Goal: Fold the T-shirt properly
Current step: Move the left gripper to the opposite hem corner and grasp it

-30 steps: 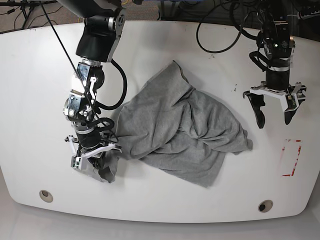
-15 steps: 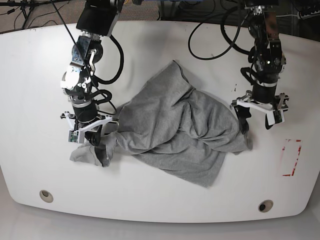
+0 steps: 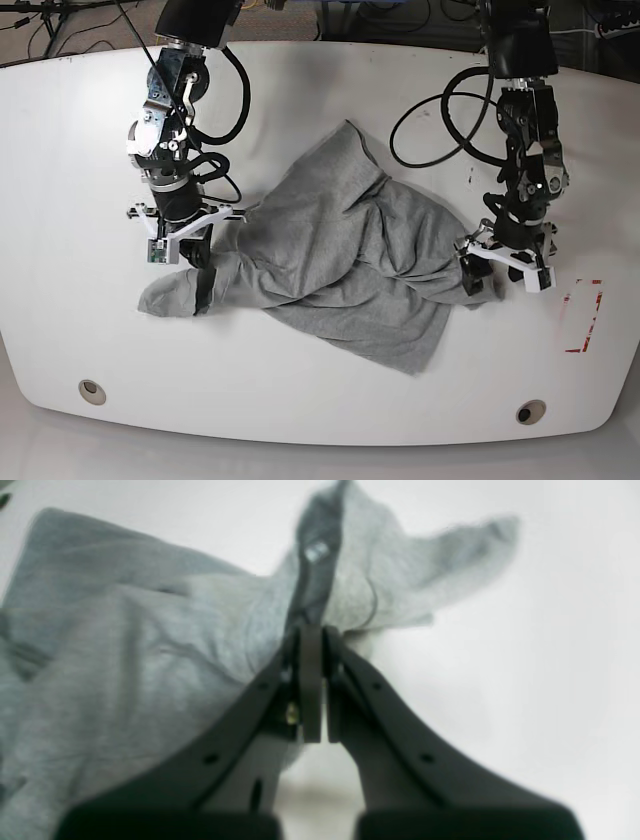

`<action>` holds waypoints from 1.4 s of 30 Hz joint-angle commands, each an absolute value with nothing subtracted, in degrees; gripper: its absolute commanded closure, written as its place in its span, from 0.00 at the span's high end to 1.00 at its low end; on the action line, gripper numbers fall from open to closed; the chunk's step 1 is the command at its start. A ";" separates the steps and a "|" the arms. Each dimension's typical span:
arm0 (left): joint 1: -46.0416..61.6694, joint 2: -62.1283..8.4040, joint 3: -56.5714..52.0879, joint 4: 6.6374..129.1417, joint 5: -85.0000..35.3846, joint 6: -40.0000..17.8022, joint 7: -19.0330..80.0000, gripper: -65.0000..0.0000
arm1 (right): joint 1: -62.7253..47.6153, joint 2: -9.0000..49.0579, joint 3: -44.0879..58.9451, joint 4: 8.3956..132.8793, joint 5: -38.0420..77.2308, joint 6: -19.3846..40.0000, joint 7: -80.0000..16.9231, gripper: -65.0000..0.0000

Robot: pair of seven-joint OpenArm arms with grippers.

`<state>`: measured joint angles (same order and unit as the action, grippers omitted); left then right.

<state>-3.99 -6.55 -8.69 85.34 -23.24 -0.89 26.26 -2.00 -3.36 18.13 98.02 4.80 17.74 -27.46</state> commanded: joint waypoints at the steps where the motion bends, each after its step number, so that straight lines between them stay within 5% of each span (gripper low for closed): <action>1: -5.67 -6.81 -6.85 83.65 -23.32 -1.19 25.34 0.74 | -1.31 -3.60 17.29 101.01 5.53 17.93 -26.02 0.00; 28: -8.31 -7.89 -0.94 73.86 -23.34 -0.76 16.88 0.73 | -3.36 -3.45 16.07 108.15 5.58 17.51 -26.81 0.00; 34: -9.45 -8.66 0.89 69.90 -23.84 -0.77 16.87 0.63 | -3.10 -3.18 17.17 107.01 5.99 17.57 -26.42 0.00; 42: -10.64 -9.08 -0.08 65.32 -23.50 -1.15 18.76 0.33 | -3.33 -3.57 16.61 108.09 6.40 17.70 -26.68 0.00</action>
<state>-9.21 -8.34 0.25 65.43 -23.66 -1.52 18.20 -4.05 -3.38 16.88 106.43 5.58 17.37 -28.56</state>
